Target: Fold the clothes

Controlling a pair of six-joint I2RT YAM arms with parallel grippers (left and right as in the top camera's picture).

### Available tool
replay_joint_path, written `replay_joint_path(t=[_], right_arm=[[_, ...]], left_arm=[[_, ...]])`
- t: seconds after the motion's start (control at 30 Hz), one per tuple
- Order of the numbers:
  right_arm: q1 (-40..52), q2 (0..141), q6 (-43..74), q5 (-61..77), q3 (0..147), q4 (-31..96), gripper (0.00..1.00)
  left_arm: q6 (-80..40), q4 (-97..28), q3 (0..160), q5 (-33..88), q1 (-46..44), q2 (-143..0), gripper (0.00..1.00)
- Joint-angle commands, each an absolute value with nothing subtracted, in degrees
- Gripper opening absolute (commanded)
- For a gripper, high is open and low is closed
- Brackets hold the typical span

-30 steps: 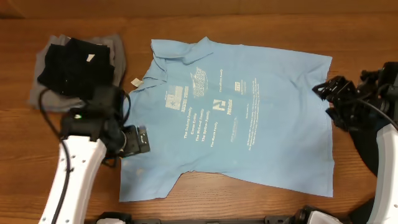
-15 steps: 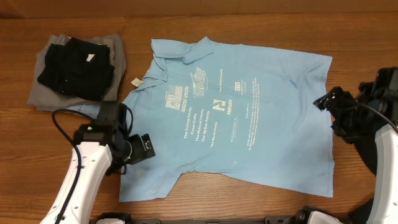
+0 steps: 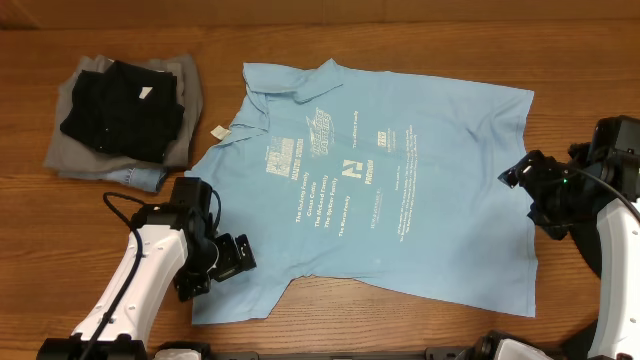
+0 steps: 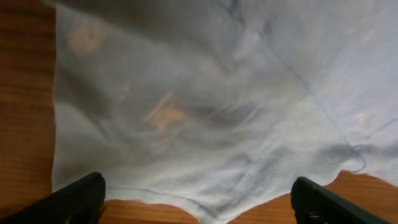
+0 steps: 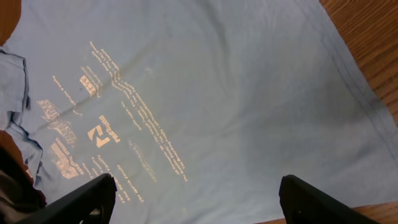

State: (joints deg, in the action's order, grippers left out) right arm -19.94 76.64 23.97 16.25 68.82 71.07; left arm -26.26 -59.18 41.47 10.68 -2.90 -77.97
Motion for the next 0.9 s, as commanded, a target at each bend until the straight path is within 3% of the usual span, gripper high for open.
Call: replay_joint_path(t=[0.0, 0.07, 0.3, 0.47, 0.57, 0.63, 0.77, 0.87], right_arm=[[-19.9, 76.6, 23.7, 15.9, 68.6, 70.5, 0.88], [-19.9, 76.6, 23.7, 15.8, 68.6, 70.2, 0.88], [-19.9, 76.6, 23.7, 15.9, 68.6, 69.3, 0.88], [-19.9, 76.6, 23.5, 15.9, 68.6, 69.1, 0.88], [-19.9, 76.6, 23.5, 15.9, 68.6, 69.1, 0.89], [-19.9, 76.6, 23.5, 15.9, 68.6, 69.1, 0.88], [-19.9, 76.6, 23.5, 15.8, 68.6, 68.9, 0.88], [-20.6, 76.6, 24.1, 14.0, 68.6, 68.4, 0.88]], left_arm=[[-27.1, -58.2, 39.8, 11.0, -3.5, -78.7, 0.93], [-27.5, -58.0, 39.2, 11.2, -4.8, -79.4, 0.87], [-30.5, -56.9, 38.7, 8.4, -13.8, -84.6, 0.91], [-31.1, -56.6, 38.8, 8.6, -15.4, -88.8, 0.85], [-31.0, -57.1, 38.8, 8.5, -15.4, -90.2, 0.72], [-30.8, -57.1, 38.8, 8.6, -15.4, -91.1, 0.49], [-29.5, -57.0, 38.8, 9.1, -15.4, -91.1, 0.19], [-28.2, -57.6, 39.9, 9.8, -15.4, -91.0, 0.1]])
